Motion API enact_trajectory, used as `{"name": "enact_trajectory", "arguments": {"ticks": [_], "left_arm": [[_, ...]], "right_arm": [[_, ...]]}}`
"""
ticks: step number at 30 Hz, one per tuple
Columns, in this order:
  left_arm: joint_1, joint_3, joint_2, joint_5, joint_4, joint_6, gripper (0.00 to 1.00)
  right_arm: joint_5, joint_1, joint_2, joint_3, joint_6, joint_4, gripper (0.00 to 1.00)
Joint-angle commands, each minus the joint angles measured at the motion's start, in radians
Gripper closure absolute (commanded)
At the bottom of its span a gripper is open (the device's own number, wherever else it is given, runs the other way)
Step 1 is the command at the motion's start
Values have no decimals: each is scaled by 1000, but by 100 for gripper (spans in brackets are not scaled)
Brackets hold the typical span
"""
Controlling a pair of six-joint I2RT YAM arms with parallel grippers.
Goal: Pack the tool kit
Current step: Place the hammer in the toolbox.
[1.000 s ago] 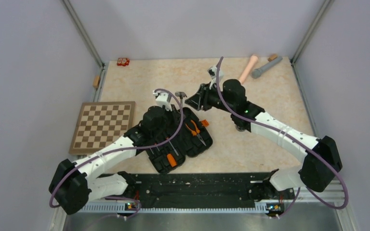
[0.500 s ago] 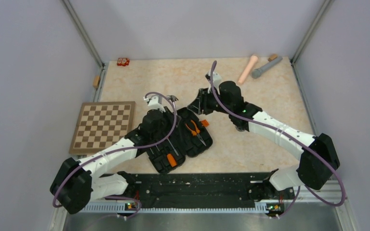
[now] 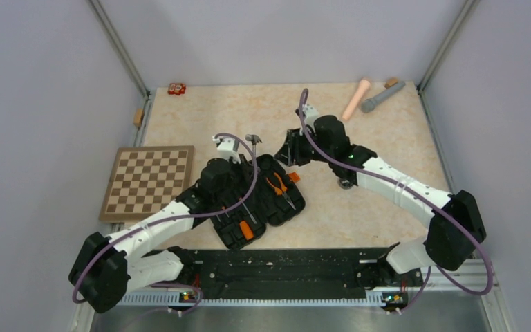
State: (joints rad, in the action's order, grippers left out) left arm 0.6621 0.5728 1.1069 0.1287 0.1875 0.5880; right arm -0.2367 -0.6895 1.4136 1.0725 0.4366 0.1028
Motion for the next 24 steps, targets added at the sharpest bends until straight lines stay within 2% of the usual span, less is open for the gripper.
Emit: {"name": "enact_trajectory", "arguments": {"ticks": [1,4,9,12,14,20,24], "left_arm": [[-1,54,-106,-45,104,-389,100],[0,65,-151,-19,95,-563,100],[-2,65,-176,-19,115,-833,100],[-2,63,-165,-39,115,-982,100],[-2,60,-156,-64,109,-1077,100],[-2,6,-147,-167,158,-1275,100],[-2,-24,-150,-261,154,-1373,100]], "right_arm": [[6,76,-76,71,-37,32,57],[-8,124,-124,66,-33,33,55],[-25,169,-198,51,-15,30,42],[-53,179,-239,27,23,-3,24],[-77,183,-255,19,49,-16,17],[-111,183,-254,36,64,14,15],[-193,183,-238,87,-62,91,19]]}}
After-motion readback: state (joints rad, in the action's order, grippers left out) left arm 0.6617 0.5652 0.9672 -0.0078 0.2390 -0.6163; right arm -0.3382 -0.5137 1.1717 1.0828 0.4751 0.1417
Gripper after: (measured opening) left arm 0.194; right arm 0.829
